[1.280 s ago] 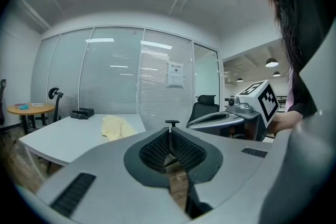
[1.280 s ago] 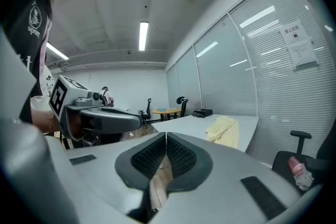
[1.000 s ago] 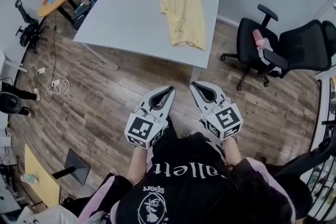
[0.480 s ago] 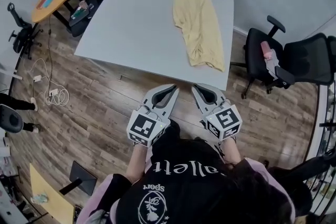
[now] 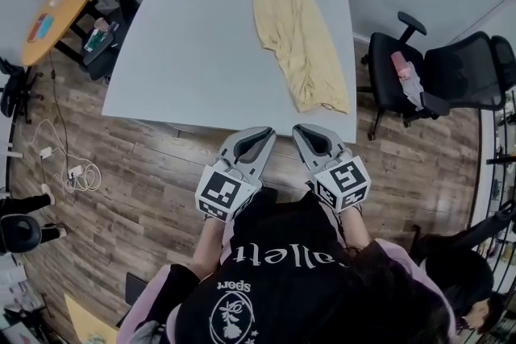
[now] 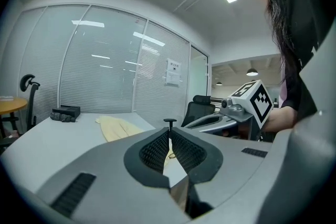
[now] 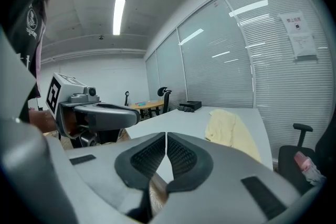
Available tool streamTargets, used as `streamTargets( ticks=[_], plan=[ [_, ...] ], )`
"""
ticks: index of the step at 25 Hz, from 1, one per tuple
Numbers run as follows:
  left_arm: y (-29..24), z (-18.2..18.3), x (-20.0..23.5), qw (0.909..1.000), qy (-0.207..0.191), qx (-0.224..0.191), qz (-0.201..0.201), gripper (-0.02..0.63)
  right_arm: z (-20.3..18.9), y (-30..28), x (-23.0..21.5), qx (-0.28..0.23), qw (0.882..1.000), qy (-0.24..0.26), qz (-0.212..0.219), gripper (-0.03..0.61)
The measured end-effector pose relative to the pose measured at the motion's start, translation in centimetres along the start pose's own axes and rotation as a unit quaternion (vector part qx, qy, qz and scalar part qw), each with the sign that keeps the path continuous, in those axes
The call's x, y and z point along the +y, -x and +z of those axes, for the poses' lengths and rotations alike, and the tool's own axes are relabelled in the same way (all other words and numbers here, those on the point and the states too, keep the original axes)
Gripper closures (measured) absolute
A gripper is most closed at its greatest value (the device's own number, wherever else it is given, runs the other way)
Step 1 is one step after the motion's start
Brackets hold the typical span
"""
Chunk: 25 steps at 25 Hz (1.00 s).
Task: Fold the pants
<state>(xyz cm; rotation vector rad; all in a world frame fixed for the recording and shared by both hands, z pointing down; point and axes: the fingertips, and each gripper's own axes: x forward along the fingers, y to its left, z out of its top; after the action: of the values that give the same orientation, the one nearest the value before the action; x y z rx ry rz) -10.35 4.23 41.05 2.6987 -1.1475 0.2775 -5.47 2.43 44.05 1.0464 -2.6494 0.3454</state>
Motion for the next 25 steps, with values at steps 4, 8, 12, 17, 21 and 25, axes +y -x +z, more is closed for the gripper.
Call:
streamTargets(
  ticks=[4,8,12,17,21,25],
  plan=[
    [-0.1,-0.5,1.2,0.9998,0.005,0.004,-0.019,0.581,-0.1,-1.2,0.1,0.007,1.000,-0.014,-0.014,0.554],
    [-0.8,-0.9,1.7,0.9994,0.007,0.009,-0.032,0.581,-0.3,-1.4,-0.8,0.013,0.999,-0.022,-0.028,0.554],
    [-1.6,-1.5,2.0,0.9990,0.013,0.017,-0.040,0.580,-0.7,-1.1,-2.0,0.018,0.998,-0.030,-0.045,0.554],
    [-3.0,-2.4,1.7,0.9984,0.017,0.031,-0.044,0.581,-1.6,-0.4,-4.3,0.022,0.997,-0.041,-0.063,0.554],
    [-4.9,-2.5,1.7,0.9982,0.017,0.041,-0.042,0.580,-1.9,-0.2,-6.9,0.023,0.996,-0.041,-0.070,0.554],
    [-7.1,-2.6,2.1,0.9978,0.018,0.052,-0.037,0.580,-1.9,-0.6,-9.9,0.028,0.997,-0.035,-0.070,0.554]
  ],
)
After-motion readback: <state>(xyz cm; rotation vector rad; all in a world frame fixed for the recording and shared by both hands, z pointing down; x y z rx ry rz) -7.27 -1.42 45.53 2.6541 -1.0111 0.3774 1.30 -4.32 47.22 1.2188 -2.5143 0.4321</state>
